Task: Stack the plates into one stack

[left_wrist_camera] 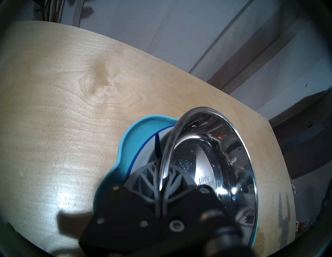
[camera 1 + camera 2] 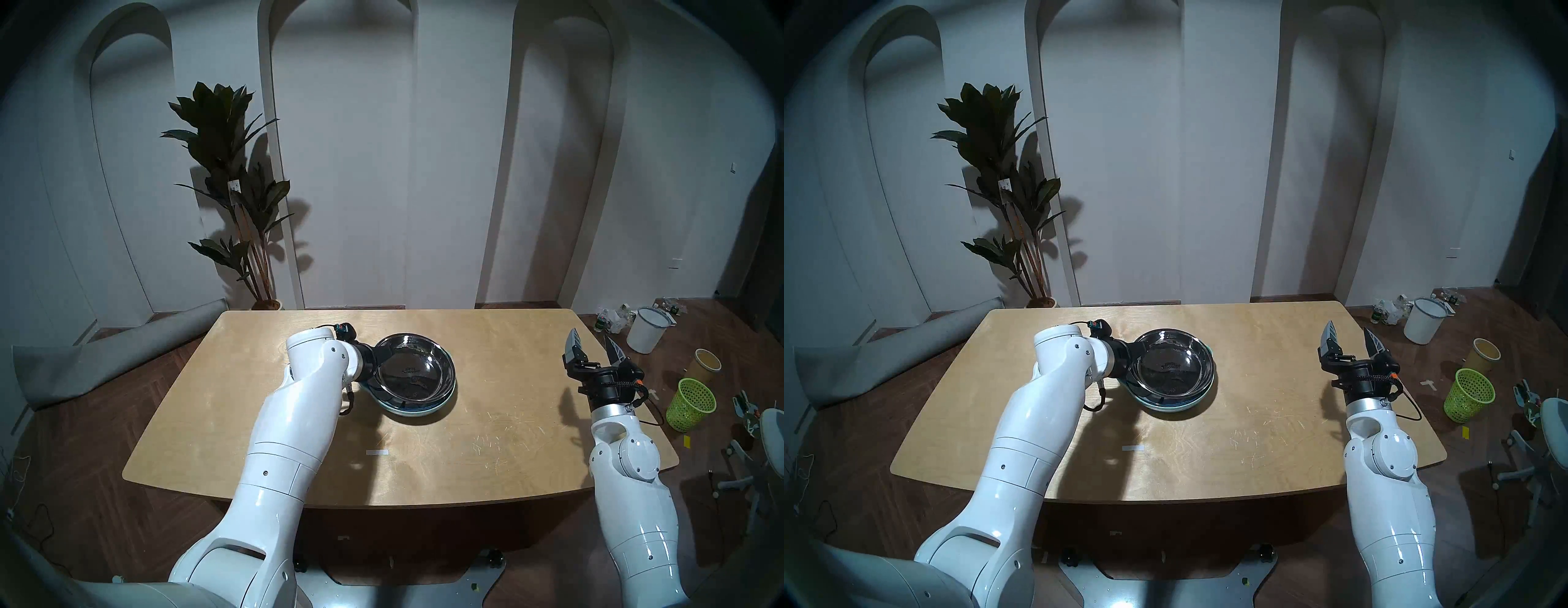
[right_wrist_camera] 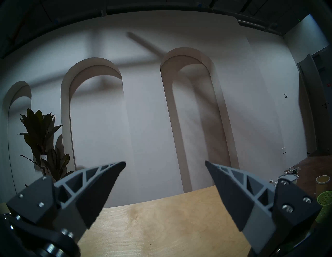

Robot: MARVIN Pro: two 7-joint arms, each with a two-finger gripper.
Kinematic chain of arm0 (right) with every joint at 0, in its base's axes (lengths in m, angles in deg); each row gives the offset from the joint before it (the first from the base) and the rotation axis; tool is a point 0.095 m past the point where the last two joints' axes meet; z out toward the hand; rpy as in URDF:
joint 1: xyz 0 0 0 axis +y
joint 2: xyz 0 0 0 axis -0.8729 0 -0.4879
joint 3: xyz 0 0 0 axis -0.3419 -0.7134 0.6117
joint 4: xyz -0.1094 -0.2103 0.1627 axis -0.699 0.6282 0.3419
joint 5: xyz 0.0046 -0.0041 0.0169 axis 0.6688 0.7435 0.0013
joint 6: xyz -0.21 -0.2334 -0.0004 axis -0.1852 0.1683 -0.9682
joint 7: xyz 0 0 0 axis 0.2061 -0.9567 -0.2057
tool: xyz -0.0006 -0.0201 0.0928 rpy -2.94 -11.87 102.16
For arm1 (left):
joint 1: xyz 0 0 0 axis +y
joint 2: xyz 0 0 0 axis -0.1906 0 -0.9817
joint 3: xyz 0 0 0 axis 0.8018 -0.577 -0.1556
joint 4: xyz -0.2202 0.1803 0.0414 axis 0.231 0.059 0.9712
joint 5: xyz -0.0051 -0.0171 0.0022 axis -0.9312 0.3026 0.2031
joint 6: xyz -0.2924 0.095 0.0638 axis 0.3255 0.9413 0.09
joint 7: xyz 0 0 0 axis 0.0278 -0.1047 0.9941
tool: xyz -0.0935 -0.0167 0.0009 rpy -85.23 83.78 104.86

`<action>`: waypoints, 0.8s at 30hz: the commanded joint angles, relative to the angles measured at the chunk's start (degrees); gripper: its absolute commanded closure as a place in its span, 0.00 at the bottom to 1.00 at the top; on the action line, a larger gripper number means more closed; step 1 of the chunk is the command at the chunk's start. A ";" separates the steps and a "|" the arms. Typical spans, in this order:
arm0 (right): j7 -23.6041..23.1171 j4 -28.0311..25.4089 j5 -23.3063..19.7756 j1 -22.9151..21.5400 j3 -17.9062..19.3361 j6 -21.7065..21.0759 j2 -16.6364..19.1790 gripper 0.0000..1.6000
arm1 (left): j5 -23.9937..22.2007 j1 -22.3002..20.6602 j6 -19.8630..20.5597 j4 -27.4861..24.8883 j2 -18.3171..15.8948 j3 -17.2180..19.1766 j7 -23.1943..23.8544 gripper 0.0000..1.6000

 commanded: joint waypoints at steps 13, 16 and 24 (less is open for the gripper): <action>-0.19 -0.76 0.64 -1.43 0.17 0.48 0.03 0.00 | 0.70 -0.48 -1.88 -3.16 -1.08 -2.04 2.36 0.00; -0.33 -0.52 0.61 -1.60 0.21 0.46 0.04 0.00 | 2.42 0.57 -4.36 -6.55 -2.12 -3.70 3.12 0.00; -0.78 0.42 1.02 -2.69 -0.27 0.22 0.25 0.00 | 8.64 2.56 -12.53 -12.46 -5.39 -6.70 4.19 0.00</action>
